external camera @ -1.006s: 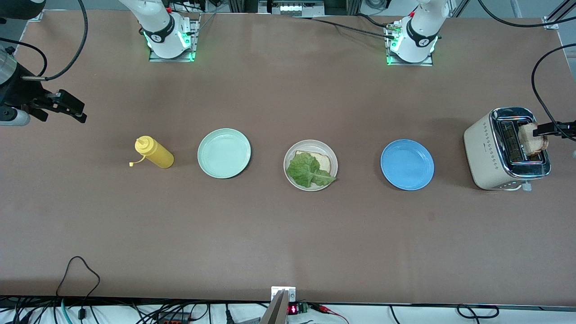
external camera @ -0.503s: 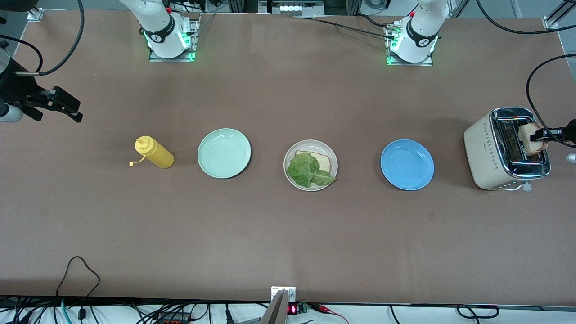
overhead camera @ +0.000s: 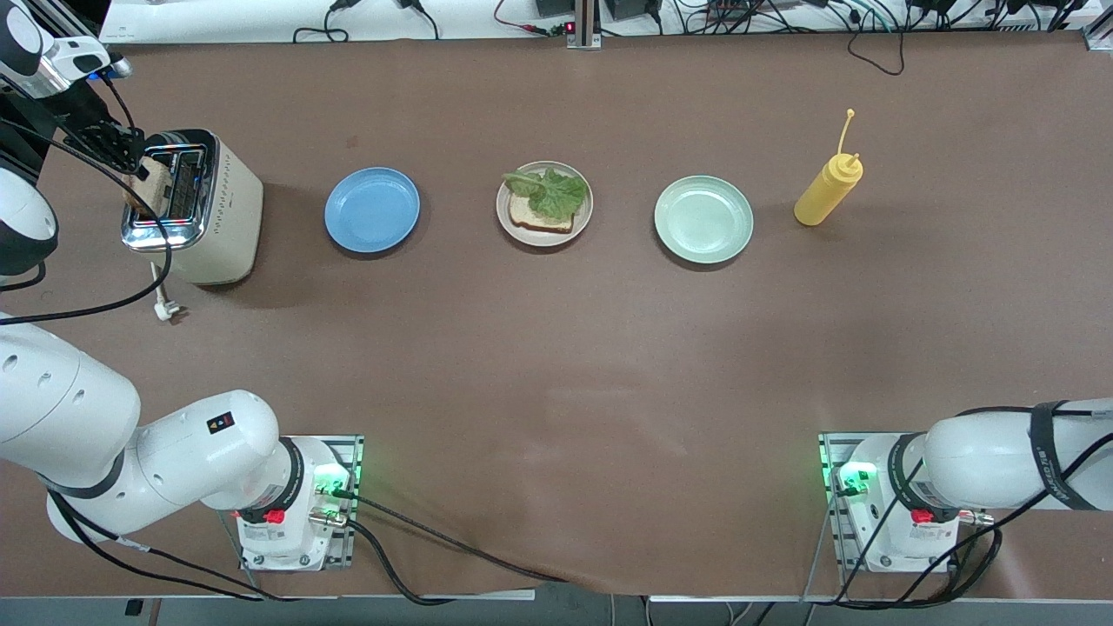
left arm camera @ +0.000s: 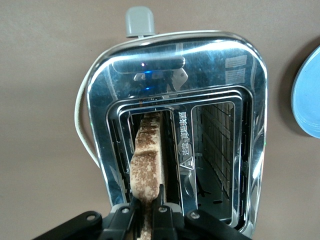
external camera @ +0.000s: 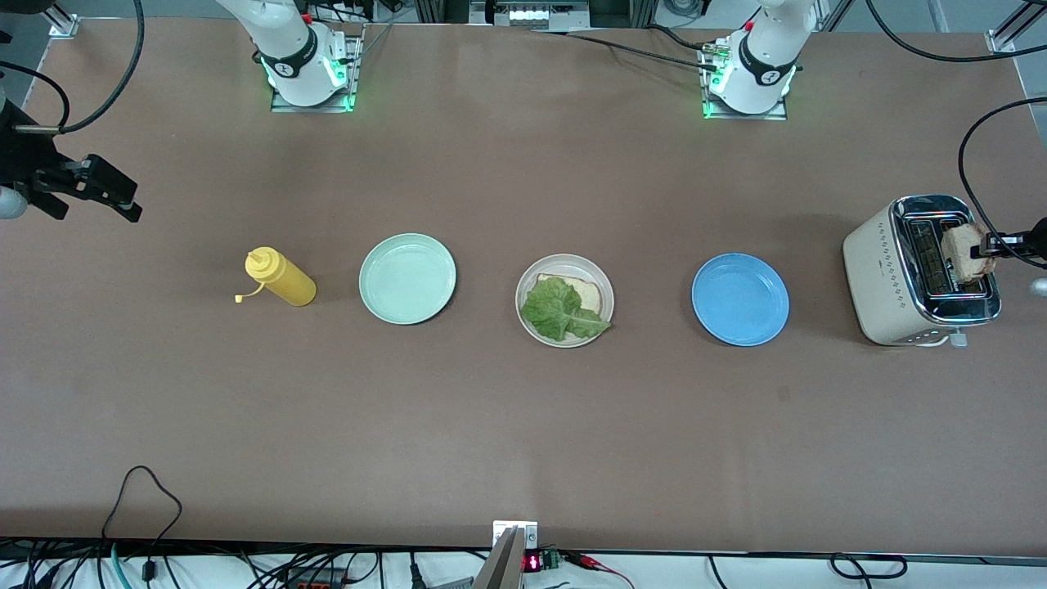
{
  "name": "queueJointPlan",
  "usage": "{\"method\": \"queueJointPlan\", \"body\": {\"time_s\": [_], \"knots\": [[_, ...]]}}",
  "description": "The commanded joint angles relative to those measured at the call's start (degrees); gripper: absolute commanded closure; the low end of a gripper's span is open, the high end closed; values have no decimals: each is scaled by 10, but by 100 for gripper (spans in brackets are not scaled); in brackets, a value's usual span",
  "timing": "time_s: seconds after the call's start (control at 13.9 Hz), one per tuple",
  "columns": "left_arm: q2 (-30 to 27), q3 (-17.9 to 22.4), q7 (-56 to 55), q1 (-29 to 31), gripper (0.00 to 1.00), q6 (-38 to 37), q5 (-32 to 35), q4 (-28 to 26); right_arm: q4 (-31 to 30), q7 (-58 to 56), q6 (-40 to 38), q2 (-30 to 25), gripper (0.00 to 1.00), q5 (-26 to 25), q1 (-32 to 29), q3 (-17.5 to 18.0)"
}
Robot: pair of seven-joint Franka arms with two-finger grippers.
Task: Make sandwich in beige plate with both arms
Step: 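Lower the left gripper into the toaster and grasp the second slice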
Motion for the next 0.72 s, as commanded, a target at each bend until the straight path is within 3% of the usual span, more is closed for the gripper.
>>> {"method": "queueJointPlan", "body": {"time_s": [0.0,0.43,0.65], "knots": [[-7,-6,17,5,99,-35,-7,27,12,5,-5,2,0,1,-6,2],[-8,-12,12,-1,99,-196,-1,134,11,7,-10,1,0,2,-5,3],[-9,-49,15,-2,99,-274,-2,175,11,7,-10,0,0,2,-5,3]]}}
